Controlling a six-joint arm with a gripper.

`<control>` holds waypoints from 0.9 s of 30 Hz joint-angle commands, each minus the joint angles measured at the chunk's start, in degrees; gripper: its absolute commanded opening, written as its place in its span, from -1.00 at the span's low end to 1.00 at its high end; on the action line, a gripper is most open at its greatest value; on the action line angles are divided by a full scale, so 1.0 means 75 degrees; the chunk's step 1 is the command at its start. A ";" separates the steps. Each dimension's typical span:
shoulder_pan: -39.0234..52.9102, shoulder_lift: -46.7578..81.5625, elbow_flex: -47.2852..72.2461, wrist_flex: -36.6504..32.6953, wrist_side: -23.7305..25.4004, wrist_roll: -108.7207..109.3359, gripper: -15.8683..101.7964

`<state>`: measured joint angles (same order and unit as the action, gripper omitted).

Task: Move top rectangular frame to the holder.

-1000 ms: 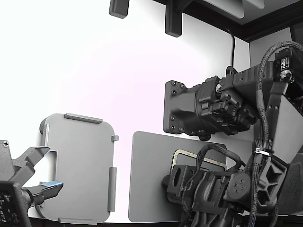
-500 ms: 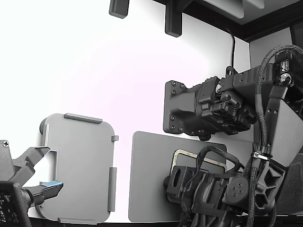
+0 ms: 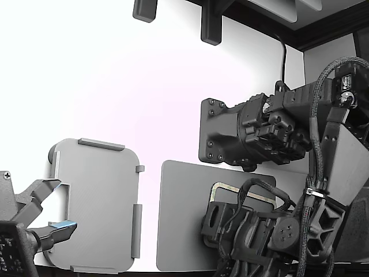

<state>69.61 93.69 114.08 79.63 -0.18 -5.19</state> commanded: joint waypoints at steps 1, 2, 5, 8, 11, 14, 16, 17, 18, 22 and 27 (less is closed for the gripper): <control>-0.0070 0.0070 -0.0199 -0.0012 0.0082 0.0047 0.11; -0.0082 0.0047 -0.0199 -0.0012 0.0117 0.0059 0.01; -0.0105 -0.0012 -0.0223 -0.0012 0.0270 0.0188 -0.45; -0.0105 -0.0023 -0.0270 0.0012 0.0469 0.0316 -0.89; -0.0105 -0.0023 -0.0375 0.0129 0.0457 0.0199 -0.91; -0.0105 -0.0023 -0.0586 0.0352 0.0457 0.0164 -0.91; -0.0105 -0.0023 -0.0820 0.0563 0.0492 0.0246 -0.91; -0.0117 -0.0023 -0.0949 0.0680 0.0516 0.0293 -0.91; -0.0117 -0.0023 -0.1090 0.0809 0.0551 0.0328 -0.91; -0.0281 -0.0129 -0.1793 0.1383 0.0633 0.0398 -0.91; -0.0691 -0.0211 -0.2766 0.2027 0.0715 0.0621 -0.91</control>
<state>66.27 90.88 97.29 93.96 4.83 -1.05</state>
